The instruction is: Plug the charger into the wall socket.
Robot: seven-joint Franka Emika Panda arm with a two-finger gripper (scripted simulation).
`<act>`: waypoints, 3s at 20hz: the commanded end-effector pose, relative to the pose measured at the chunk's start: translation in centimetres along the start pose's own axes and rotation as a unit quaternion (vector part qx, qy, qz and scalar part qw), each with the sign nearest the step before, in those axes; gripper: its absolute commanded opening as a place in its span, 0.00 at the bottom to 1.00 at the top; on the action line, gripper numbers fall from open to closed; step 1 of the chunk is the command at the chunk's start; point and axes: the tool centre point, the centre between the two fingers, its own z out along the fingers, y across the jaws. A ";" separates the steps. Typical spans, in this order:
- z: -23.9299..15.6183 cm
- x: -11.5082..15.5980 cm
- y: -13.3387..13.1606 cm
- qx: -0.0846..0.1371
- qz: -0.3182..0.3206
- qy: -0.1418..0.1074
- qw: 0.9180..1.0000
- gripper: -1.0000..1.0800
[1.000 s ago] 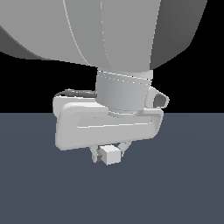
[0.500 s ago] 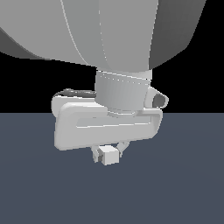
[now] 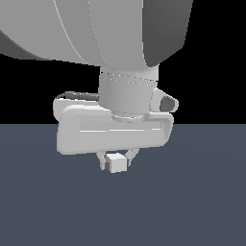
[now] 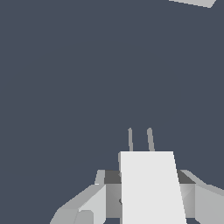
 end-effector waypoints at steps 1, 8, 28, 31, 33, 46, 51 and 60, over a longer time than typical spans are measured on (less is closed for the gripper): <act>-0.3 0.8 -0.2 -0.004 0.011 0.001 1.000 0.00; -1.5 3.5 -0.8 -0.020 0.052 0.003 0.998 0.00; -4.0 9.9 -1.1 -0.060 0.148 0.002 0.987 0.00; -4.1 10.2 -1.1 -0.062 0.153 0.001 0.986 0.00; -4.2 10.3 -1.1 -0.063 0.156 0.001 0.986 0.00; -3.8 11.2 -0.8 -0.064 0.156 0.000 0.986 0.00; -3.2 12.7 -0.2 -0.064 0.156 0.000 0.986 0.00; -2.4 14.7 0.6 -0.064 0.156 0.000 0.986 0.00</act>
